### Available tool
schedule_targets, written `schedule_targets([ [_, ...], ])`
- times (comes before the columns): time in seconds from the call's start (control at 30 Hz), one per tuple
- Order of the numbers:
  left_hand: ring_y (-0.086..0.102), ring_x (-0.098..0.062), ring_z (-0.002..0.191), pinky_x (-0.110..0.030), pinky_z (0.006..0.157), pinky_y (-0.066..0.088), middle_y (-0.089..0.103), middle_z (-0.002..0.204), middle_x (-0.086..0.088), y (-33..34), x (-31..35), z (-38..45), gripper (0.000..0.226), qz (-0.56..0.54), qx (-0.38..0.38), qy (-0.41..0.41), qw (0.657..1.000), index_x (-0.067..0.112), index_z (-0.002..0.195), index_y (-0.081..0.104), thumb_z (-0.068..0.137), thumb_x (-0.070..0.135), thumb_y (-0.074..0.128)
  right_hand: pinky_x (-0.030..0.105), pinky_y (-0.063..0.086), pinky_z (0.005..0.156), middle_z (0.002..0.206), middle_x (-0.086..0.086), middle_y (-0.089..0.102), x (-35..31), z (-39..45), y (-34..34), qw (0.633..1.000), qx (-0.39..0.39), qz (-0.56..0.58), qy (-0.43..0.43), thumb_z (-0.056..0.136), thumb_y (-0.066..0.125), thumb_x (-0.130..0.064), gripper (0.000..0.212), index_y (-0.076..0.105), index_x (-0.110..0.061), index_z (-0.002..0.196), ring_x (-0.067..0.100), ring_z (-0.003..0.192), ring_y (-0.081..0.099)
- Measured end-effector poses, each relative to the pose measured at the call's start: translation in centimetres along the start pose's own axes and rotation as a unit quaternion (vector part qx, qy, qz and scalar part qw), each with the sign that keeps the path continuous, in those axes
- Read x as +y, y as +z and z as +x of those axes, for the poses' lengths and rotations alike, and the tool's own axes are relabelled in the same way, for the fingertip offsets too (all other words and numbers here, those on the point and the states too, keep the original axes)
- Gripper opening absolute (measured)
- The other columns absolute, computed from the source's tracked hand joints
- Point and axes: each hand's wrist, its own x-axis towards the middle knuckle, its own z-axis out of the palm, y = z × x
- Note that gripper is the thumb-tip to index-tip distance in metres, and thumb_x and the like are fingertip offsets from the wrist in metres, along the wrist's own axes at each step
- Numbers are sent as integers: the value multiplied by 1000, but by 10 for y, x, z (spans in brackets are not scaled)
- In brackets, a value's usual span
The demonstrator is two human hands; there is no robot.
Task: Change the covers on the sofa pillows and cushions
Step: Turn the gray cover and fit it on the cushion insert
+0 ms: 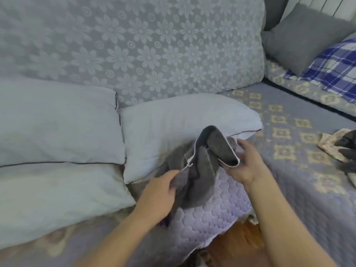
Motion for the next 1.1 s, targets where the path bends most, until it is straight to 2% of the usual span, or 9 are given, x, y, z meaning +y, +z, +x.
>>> schedule_targets([
  [0.1,71,-13,100,-33,92,51,78,100,4,-28,-9,-3,33,-202,44,-149,967,24,102,76,95,-2,55,36,55,84,117,0,54,-8,17,-5,989,29,49,-134,97,56,-35,36,52,-15,126,19,110,55],
  [0.17,73,-22,97,-36,89,54,78,99,-8,-57,4,-9,25,-325,50,-201,923,12,100,77,95,-2,56,31,49,95,129,-7,56,-12,8,-3,954,56,-102,-276,93,57,-32,40,56,-24,132,13,120,54],
  [0.27,73,-26,87,-33,78,57,76,101,-19,-90,10,-16,21,-416,61,-242,874,4,99,77,95,6,56,28,50,91,117,-8,64,9,-15,-3,798,67,-414,-433,94,60,-22,21,67,-29,112,6,107,61],
  [0.47,73,-29,83,-42,94,50,76,97,-14,-101,6,-43,22,-573,57,-297,762,11,85,81,81,20,61,20,42,93,105,-15,61,80,-30,11,582,-216,-653,-435,91,70,-30,20,68,-24,109,6,103,53],
  [0.57,73,-29,78,-38,81,57,75,93,-16,-97,8,-53,25,-550,25,-273,789,11,81,81,80,22,59,15,36,96,112,-19,52,101,-39,29,585,-252,-652,-413,86,70,-49,45,58,-24,121,3,108,44],
  [0.7,74,-29,88,-35,74,61,75,101,-19,-103,6,-56,25,-489,8,-198,849,12,91,81,82,18,59,17,39,91,105,-16,58,95,-50,63,684,-196,-571,-411,87,67,-47,33,62,-28,113,6,105,50],
  [0.9,72,-29,104,-48,100,53,76,108,-12,-129,-12,-78,19,-267,-50,-184,945,21,104,77,86,25,74,40,49,79,83,-4,63,80,-63,95,707,-279,-555,-338,97,61,-30,13,59,-22,87,17,82,58],
  [1.03,53,6,125,-24,102,45,53,136,25,-128,1,-86,68,-78,22,-96,992,51,141,43,81,48,74,31,46,78,85,-9,61,81,-86,119,598,-352,-559,-454,96,64,-26,6,67,-22,91,14,86,57],
  [1.1,60,10,111,-17,90,47,66,123,25,-123,15,-84,41,-157,70,-81,982,46,127,60,88,41,73,23,42,86,94,-10,58,97,-91,125,571,-379,-555,-471,94,66,-23,9,75,-23,97,14,96,54],
])
